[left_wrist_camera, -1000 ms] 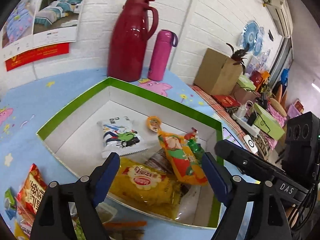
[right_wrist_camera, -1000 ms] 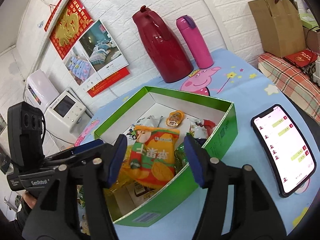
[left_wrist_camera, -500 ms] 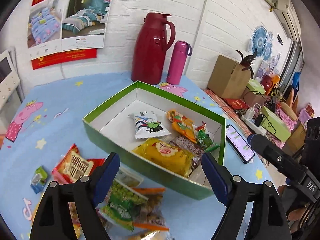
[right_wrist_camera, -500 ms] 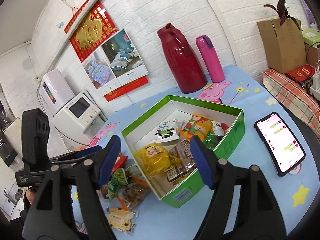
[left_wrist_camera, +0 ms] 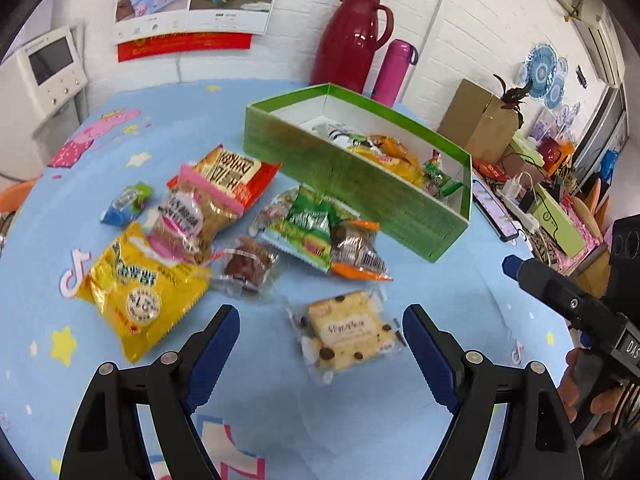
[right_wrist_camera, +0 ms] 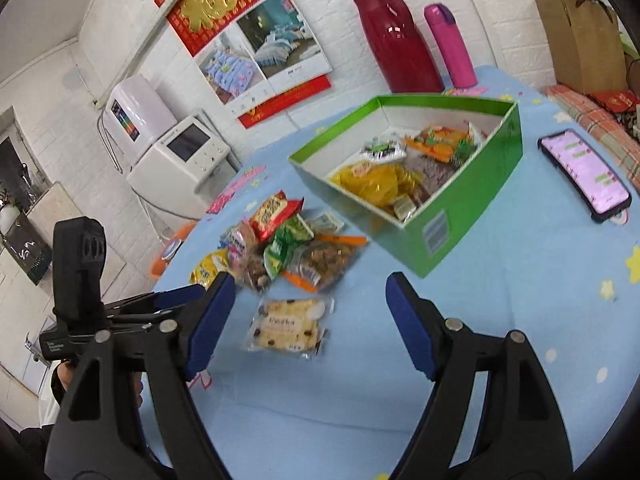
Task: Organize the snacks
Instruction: 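Grasp a white cookie cake with the left gripper while the right gripper grasps another cake bag, then drop the white cake into the box with the left gripper while the right gripper releases its bag there, then grasp the clear brown bread bag with the right gripper while the left gripper grasps the green pea bag, then release the bread bag into the box with the right gripper while the left gripper drops the green bag in, then grasp the round brown cake with the right gripper while the left gripper grasps the small blue packet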
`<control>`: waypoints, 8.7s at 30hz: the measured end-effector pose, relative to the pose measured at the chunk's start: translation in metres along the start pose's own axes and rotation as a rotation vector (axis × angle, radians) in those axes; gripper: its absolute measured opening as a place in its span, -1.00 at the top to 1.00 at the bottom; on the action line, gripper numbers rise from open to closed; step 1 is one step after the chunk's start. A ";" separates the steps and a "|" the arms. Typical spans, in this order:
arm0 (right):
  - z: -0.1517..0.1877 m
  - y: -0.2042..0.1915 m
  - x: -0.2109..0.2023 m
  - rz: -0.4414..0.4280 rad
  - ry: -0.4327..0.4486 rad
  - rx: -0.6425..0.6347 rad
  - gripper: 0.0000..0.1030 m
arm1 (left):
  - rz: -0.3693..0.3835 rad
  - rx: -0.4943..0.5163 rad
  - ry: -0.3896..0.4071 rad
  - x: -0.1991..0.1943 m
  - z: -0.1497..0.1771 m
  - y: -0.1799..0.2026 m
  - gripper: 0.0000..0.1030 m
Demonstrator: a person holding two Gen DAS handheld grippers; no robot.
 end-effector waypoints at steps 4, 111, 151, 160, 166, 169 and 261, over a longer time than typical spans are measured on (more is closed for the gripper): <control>0.019 0.001 0.028 -0.057 -0.108 0.039 -0.38 | 0.066 -0.034 -0.045 0.017 0.019 -0.009 -0.65; -0.016 -0.022 -0.006 -0.033 0.092 0.024 -0.48 | 0.054 0.048 0.108 -0.032 -0.043 0.003 -0.68; 0.007 0.006 0.068 0.201 -0.118 -0.010 0.11 | -0.113 0.281 -0.109 0.085 -0.061 0.016 -0.13; 0.006 0.010 0.070 0.182 -0.112 -0.004 0.24 | -0.158 0.308 -0.093 0.086 -0.058 0.017 0.17; 0.010 -0.004 0.048 0.174 -0.076 -0.029 0.39 | -0.073 0.271 -0.068 0.064 -0.049 0.020 0.18; 0.005 -0.016 0.032 0.163 -0.032 -0.048 0.50 | -0.044 0.265 -0.041 0.046 -0.052 0.023 0.18; -0.017 -0.096 0.178 0.181 -0.241 -0.371 -0.59 | -0.187 -0.060 0.094 -0.040 -0.030 -0.157 -0.68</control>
Point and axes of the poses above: each gripper's, at about its wrist camera, not at the fingertips, and x roughly the way its jaws point, y to its right, z to its underside, the point moved 7 cm from there along x, roughly the way its jaws point, and after that the axes turned 13 degrees about -y, right-handed, at the moved point
